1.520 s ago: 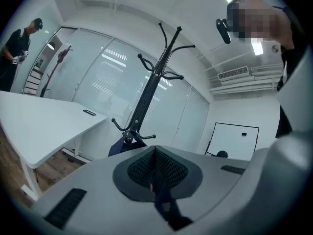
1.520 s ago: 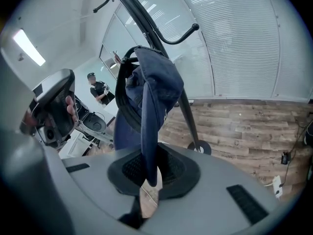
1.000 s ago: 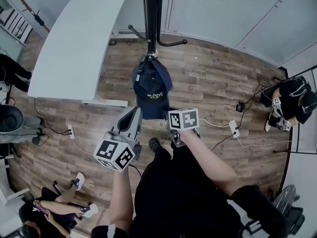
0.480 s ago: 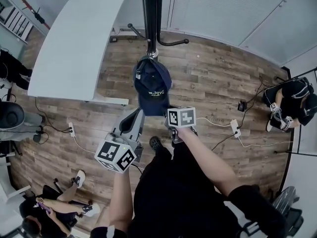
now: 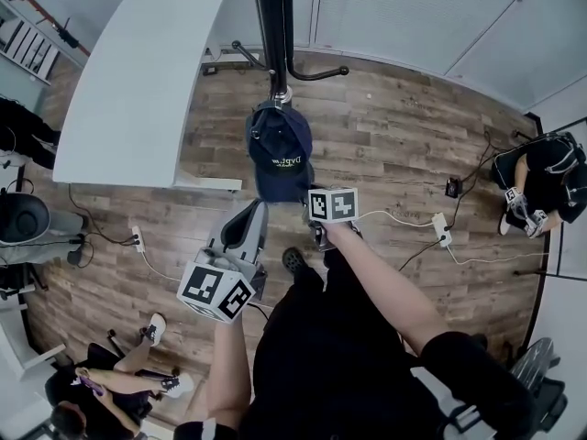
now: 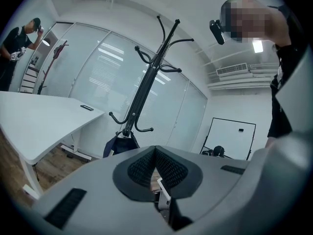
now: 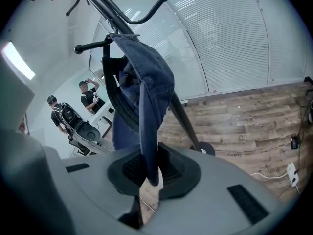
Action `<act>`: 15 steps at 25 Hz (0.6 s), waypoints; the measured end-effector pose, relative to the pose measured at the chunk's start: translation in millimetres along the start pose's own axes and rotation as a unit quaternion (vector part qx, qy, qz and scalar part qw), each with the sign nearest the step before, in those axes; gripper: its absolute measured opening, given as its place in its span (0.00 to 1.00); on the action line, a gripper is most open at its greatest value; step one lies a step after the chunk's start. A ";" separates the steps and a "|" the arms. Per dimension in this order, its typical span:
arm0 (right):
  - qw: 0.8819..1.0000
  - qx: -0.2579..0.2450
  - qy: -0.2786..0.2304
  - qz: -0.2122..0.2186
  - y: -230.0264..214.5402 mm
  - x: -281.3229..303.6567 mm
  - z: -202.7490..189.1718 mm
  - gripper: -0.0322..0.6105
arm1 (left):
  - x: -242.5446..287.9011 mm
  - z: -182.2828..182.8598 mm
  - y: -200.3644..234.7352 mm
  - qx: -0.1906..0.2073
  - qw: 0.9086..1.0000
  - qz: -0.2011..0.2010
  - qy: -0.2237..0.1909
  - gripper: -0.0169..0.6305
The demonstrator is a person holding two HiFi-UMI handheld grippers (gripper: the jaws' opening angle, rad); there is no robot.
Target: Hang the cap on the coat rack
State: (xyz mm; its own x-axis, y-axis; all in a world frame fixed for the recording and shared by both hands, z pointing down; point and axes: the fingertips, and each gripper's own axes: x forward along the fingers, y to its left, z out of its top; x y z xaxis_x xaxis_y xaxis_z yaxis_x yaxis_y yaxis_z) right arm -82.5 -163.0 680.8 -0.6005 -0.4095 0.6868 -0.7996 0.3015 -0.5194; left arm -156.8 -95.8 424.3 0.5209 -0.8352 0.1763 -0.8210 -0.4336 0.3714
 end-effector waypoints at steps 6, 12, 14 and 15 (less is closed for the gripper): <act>1.000 -0.005 0.006 -0.012 -3.2 12.3 0.4 0.12 | -1.9 -3.5 1.0 -0.007 1.000 0.004 0.000 0.05; 1.000 -0.014 0.018 -0.002 0.6 20.2 1.5 0.12 | -2.7 -5.4 1.4 -0.003 1.000 0.004 0.004 0.05; 1.000 -0.017 0.019 -0.002 1.8 21.2 2.9 0.15 | -3.6 -5.2 2.7 -0.005 1.000 0.006 0.004 0.05; 1.000 -0.017 0.019 -0.001 2.6 21.4 3.8 0.18 | -3.9 -4.8 3.4 -0.007 1.000 0.008 0.004 0.05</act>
State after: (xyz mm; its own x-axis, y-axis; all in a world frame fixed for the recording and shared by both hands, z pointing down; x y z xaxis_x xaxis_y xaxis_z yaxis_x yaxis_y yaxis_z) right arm -97.4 -174.3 692.2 -0.5986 -0.3779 0.7064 -0.7999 0.3294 -0.5016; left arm -160.4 -92.4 429.2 0.5104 -0.8388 0.1894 -0.8257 -0.4165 0.3805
